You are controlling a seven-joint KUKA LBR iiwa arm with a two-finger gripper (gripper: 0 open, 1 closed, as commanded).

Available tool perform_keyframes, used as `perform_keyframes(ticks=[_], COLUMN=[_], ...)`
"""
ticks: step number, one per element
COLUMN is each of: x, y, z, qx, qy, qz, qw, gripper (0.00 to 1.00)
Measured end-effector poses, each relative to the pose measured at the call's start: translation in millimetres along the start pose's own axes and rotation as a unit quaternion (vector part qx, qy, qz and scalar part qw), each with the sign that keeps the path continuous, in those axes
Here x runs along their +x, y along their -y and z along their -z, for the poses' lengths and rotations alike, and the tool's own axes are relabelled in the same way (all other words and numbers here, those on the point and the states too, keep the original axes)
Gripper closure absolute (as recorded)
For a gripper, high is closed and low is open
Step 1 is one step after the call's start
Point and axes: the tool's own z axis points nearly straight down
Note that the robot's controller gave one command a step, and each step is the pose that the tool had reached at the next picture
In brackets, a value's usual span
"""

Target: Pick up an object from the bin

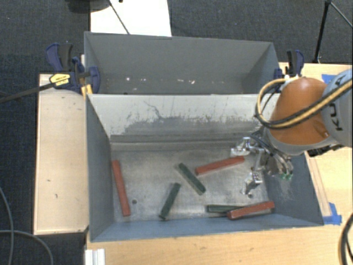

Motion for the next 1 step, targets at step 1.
perform_keyframes(ticks=[1], x=[-31.6], y=[-38.9], z=[-51.6], qx=[0.000], qy=[0.0070], qz=[-0.034], qw=[0.9994], gripper=[1.00])
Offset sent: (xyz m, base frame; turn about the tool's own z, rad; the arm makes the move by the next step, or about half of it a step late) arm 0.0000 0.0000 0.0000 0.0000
